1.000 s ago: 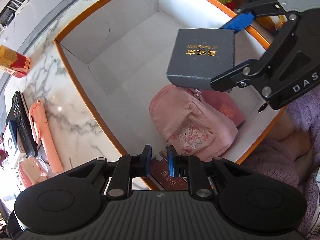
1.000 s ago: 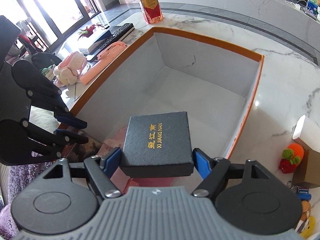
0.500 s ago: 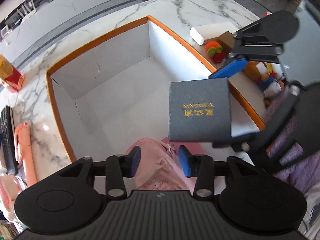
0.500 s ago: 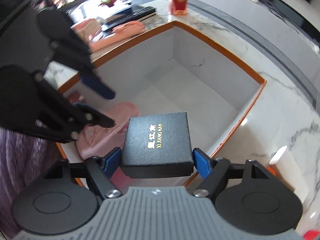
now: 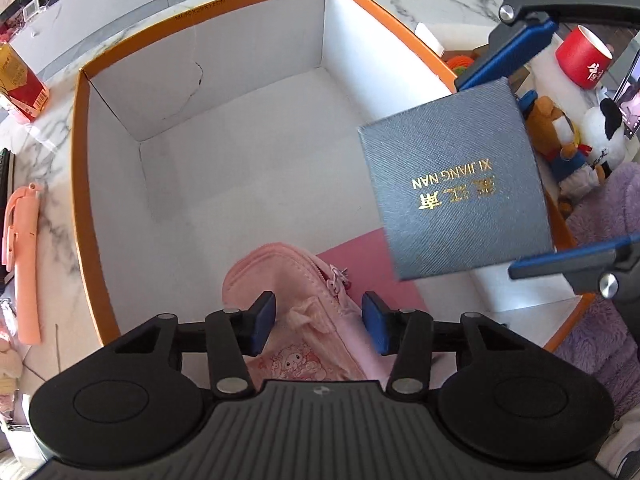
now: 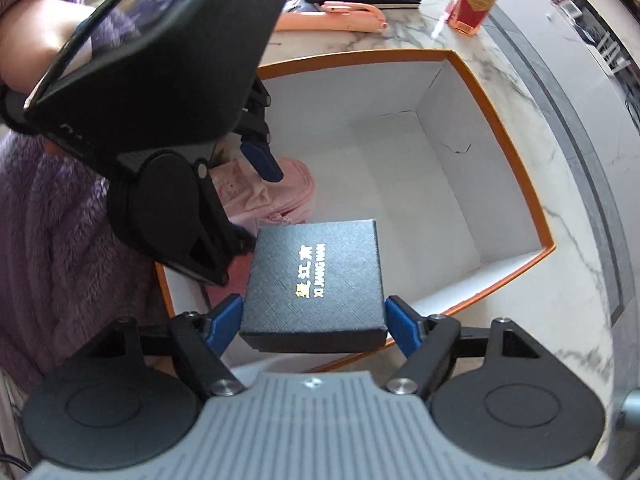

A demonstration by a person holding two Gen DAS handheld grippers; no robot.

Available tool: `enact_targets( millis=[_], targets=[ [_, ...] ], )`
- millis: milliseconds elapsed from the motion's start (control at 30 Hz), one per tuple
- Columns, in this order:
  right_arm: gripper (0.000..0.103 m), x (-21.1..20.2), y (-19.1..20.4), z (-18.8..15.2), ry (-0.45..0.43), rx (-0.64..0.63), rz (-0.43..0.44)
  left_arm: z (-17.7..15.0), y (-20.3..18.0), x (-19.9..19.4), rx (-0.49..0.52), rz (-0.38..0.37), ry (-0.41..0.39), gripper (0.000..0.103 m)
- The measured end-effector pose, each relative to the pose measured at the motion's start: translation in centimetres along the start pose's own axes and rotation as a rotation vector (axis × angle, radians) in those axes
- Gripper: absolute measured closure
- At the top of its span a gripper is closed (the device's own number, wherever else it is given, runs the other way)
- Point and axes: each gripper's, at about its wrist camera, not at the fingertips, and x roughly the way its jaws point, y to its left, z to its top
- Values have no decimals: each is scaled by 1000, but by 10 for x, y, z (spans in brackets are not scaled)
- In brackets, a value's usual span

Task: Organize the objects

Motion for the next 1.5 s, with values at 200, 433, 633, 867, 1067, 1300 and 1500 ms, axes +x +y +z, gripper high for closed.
enact_targets(
  millis=[200, 433, 633, 867, 1067, 1300, 1500],
  targets=[
    [25, 8, 7, 1, 38, -50, 26, -3, 9, -9, 13, -7, 5, 56],
    [25, 13, 7, 5, -15, -21, 100, -9, 16, -22, 45, -12, 8, 61],
    [25, 14, 10, 5, -126, -2, 185, -15, 30, -27, 75, 17, 24, 64],
    [25, 38, 13, 2, -123, 16, 276, -17, 38, -31, 99, 41, 19, 72],
    [25, 62, -1, 10, -13, 122, 385, -20, 33, -33, 128, 50, 16, 73],
    [15, 63, -2, 22, 1, 10, 431, -21, 33, -34, 137, 42, 7, 73],
    [32, 43, -3, 33, 111, -232, 383, -21, 35, -33, 156, 25, 1, 73]
  ],
)
